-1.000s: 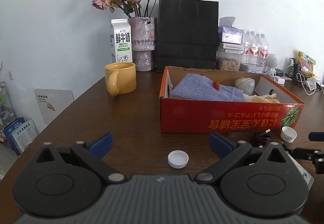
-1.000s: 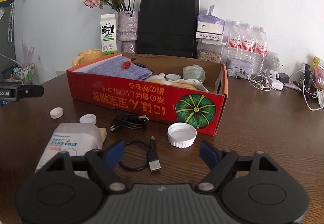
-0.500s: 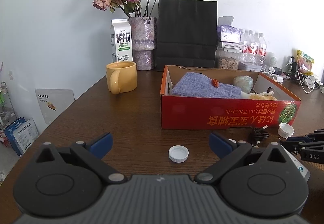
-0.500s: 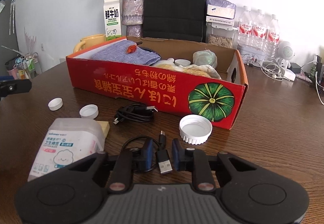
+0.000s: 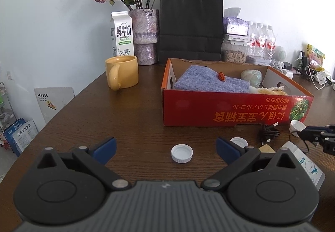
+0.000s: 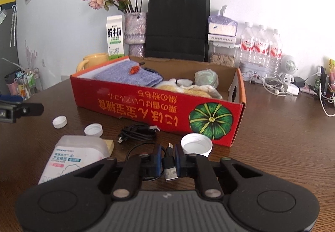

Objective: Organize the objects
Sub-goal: 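Grasp a white bottle cap with the left gripper while the right holds the cable, then carry the white cap and black cable over the red box with both grippers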

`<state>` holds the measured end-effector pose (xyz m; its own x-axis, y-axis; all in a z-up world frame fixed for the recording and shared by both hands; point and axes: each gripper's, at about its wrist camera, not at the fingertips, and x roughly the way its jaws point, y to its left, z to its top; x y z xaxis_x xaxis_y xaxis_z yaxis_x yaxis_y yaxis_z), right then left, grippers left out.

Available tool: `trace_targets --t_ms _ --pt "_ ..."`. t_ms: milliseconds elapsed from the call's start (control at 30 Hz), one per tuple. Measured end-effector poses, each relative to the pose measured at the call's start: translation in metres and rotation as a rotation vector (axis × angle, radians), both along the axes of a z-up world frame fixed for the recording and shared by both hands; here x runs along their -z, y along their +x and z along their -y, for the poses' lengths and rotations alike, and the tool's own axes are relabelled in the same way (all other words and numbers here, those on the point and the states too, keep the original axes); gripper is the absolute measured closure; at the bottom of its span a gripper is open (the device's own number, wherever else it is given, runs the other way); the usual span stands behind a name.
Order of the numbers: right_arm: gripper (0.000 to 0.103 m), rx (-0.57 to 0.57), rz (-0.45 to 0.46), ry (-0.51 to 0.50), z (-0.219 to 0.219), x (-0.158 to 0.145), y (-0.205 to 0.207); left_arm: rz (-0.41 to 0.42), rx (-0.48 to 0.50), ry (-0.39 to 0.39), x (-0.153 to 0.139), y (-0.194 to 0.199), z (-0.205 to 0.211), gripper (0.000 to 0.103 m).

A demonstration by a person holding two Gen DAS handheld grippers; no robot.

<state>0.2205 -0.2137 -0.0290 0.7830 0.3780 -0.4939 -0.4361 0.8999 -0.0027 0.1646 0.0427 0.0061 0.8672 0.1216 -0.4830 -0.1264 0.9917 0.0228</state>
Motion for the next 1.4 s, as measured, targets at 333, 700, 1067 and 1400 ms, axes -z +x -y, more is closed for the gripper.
trace_targets --t_ms 333,700,1067,1400 --pt "0.091 0.023 0.086 0.03 0.007 -0.006 -0.012 -0.083 0.011 0.028 0.014 0.019 0.008 0.0" --pt "0.091 0.019 0.096 0.039 0.007 -0.007 -0.014 -0.167 0.011 -0.015 0.025 0.047 0.006 0.047" --pt "0.091 0.021 0.1 0.04 0.007 -0.007 -0.015 -0.121 0.021 -0.039 0.02 0.04 0.008 0.074" --pt "0.091 0.026 0.123 0.045 0.008 -0.008 -0.017 -0.075 0.047 -0.042 0.008 0.033 0.017 0.074"
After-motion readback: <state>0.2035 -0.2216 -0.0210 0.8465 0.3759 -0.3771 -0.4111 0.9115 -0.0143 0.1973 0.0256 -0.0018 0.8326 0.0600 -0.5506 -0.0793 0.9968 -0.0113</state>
